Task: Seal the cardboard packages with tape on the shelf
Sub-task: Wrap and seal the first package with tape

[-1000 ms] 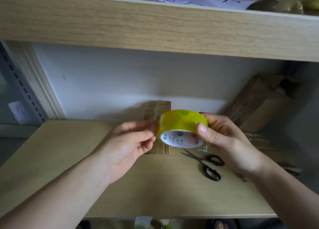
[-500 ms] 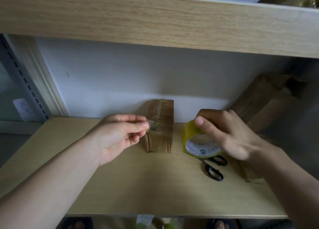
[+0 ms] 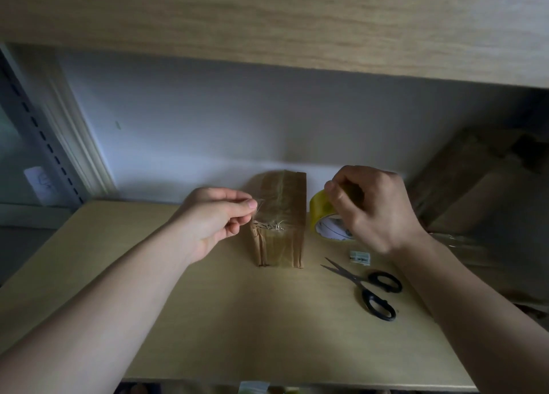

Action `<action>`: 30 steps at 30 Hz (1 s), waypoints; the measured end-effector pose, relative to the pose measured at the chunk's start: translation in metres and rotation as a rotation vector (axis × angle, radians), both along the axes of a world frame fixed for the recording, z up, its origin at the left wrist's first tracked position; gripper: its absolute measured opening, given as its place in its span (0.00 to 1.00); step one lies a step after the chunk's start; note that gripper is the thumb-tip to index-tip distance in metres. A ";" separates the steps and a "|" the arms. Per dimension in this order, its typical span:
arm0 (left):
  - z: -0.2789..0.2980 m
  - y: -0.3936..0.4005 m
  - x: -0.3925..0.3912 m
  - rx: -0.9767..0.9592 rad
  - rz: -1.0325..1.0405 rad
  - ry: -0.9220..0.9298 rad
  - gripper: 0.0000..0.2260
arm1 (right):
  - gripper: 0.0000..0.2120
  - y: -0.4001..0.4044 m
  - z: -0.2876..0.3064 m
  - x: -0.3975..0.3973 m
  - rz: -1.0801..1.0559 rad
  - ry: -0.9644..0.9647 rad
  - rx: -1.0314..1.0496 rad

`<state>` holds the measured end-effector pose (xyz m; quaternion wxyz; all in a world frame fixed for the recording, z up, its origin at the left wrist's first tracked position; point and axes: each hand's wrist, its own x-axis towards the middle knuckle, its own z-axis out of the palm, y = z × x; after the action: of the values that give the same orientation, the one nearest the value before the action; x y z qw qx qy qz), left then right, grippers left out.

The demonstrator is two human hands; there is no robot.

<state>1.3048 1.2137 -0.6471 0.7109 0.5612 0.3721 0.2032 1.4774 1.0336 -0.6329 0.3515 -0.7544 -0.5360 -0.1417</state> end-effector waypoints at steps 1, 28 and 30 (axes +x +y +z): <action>-0.002 0.002 0.002 0.005 0.006 0.005 0.07 | 0.14 0.001 -0.001 0.001 0.001 0.001 0.001; -0.037 0.022 0.004 0.205 0.148 -0.041 0.08 | 0.12 -0.001 -0.022 0.020 -0.020 0.033 -0.058; -0.037 0.022 0.004 0.241 0.146 -0.035 0.05 | 0.11 -0.001 -0.023 0.020 -0.020 0.040 -0.068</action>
<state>1.3083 1.2362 -0.6845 0.6283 0.6102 0.3721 0.3074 1.4975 1.0323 -0.6554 0.3349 -0.7739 -0.5257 -0.1120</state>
